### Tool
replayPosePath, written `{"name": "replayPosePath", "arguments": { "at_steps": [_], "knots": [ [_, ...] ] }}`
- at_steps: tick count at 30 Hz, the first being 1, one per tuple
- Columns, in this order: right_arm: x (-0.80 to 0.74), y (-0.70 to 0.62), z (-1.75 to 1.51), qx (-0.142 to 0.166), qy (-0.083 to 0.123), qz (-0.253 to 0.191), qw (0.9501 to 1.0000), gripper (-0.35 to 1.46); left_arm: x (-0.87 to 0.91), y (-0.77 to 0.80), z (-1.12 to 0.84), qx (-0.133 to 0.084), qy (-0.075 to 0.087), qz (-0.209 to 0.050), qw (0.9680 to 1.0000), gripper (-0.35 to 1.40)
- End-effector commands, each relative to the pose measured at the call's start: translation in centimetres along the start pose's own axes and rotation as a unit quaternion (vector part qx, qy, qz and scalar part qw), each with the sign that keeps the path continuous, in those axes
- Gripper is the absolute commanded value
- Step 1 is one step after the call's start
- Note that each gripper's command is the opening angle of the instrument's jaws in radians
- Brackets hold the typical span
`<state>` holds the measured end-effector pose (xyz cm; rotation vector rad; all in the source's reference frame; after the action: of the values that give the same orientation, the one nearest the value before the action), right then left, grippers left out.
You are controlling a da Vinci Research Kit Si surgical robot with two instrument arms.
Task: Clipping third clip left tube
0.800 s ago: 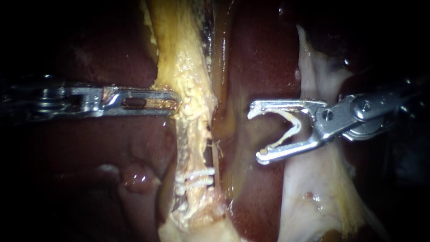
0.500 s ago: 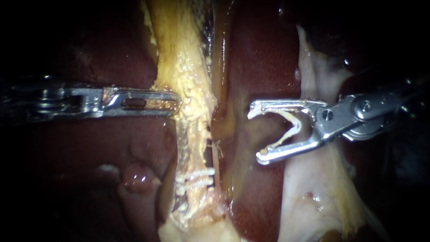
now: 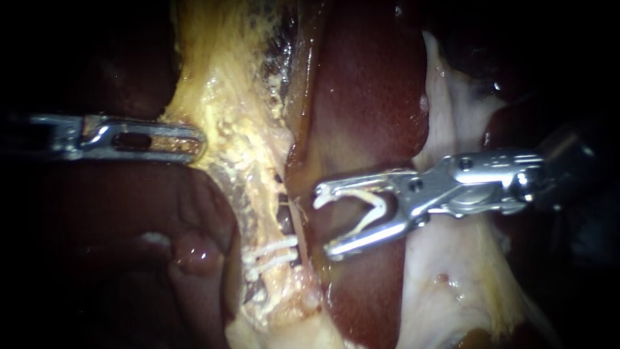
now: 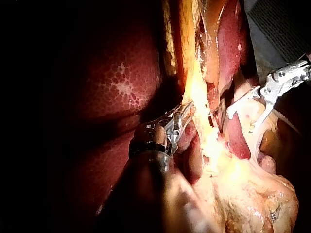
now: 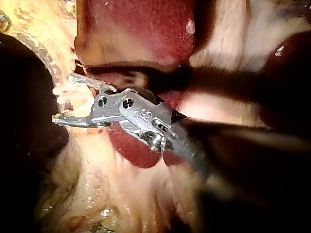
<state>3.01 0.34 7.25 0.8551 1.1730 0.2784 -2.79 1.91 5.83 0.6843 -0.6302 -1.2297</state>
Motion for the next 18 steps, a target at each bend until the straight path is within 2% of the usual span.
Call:
{"name": "replayPosePath", "arguments": {
  "at_steps": [1,5,9,13,18],
  "knots": [
    [-0.04,0.06,0.04,0.002,-0.001,0.002,1.0,0.52,0.0,-0.02,-0.02,0.001,-0.002,0.0,1.0,-0.35],
    [-0.16,0.28,0.15,0.009,-0.004,0.015,0.9998,0.51,0.0,-0.09,-0.1,0.002,-0.004,0.003,1.0,-0.35],
    [-0.25,0.46,0.22,0.005,-0.005,0.023,0.9997,0.51,0.0,-0.12,-0.16,0.003,-0.005,0.002,1.0,-0.35],
    [-0.31,0.56,0.28,0.008,-0.006,0.03,0.9995,0.5,0.0,-0.15,-0.18,0.004,-0.006,0.005,1.0,-0.35],
    [-0.31,0.61,0.39,0.014,-0.009,0.034,0.9993,0.49,0.01,-0.15,-0.19,0.004,-0.006,0.005,1.0,-0.35]
  ]
}}
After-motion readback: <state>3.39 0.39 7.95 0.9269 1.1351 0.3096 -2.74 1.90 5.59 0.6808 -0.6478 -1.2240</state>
